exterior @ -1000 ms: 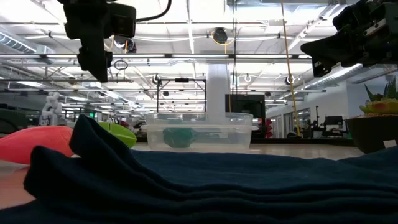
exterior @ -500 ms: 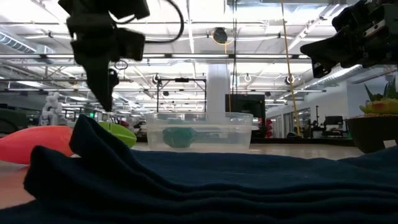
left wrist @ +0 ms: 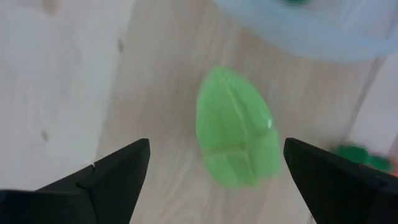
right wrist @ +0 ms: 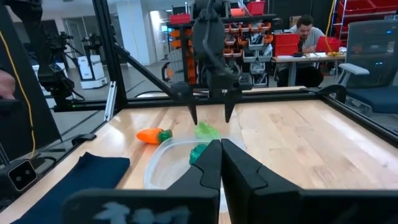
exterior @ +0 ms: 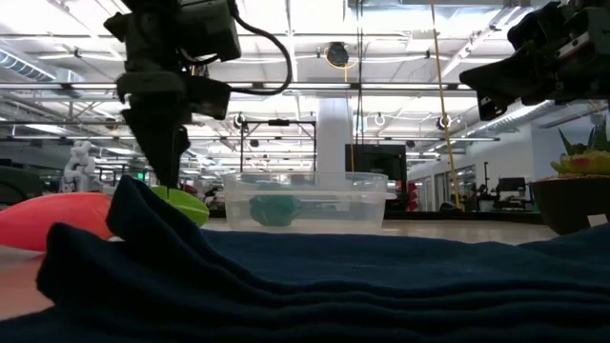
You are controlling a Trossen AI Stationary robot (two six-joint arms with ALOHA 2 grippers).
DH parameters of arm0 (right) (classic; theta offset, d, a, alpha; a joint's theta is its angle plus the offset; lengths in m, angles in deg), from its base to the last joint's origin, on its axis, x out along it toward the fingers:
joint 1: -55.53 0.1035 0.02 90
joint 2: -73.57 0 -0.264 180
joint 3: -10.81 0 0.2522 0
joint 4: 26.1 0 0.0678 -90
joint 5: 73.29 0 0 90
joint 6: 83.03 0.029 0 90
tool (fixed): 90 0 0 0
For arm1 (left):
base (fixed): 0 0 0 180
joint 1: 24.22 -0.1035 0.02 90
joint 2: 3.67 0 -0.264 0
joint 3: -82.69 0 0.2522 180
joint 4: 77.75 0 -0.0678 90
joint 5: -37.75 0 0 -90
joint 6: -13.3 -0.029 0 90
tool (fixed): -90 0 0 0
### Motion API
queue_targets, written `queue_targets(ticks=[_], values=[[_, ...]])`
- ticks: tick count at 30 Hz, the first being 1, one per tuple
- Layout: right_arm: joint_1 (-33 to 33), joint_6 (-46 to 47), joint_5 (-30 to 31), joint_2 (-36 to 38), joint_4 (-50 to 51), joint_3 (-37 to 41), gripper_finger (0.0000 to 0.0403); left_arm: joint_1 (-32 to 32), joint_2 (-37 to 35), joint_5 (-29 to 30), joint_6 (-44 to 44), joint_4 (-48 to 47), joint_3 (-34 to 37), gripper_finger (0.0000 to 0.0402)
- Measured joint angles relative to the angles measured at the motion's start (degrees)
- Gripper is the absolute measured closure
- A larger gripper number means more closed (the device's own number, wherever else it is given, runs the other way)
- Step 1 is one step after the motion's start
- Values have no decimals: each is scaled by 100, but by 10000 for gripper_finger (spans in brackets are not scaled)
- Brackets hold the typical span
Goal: Pick and placing Produce into tupperware
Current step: Put the green starfruit into the bin
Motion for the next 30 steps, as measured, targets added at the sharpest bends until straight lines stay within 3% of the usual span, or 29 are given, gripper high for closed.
queue_targets(ticks=[30], values=[[0, 0, 0, 0, 38, 2, 403, -234, 448, -202, 86, 240, 0, 25]])
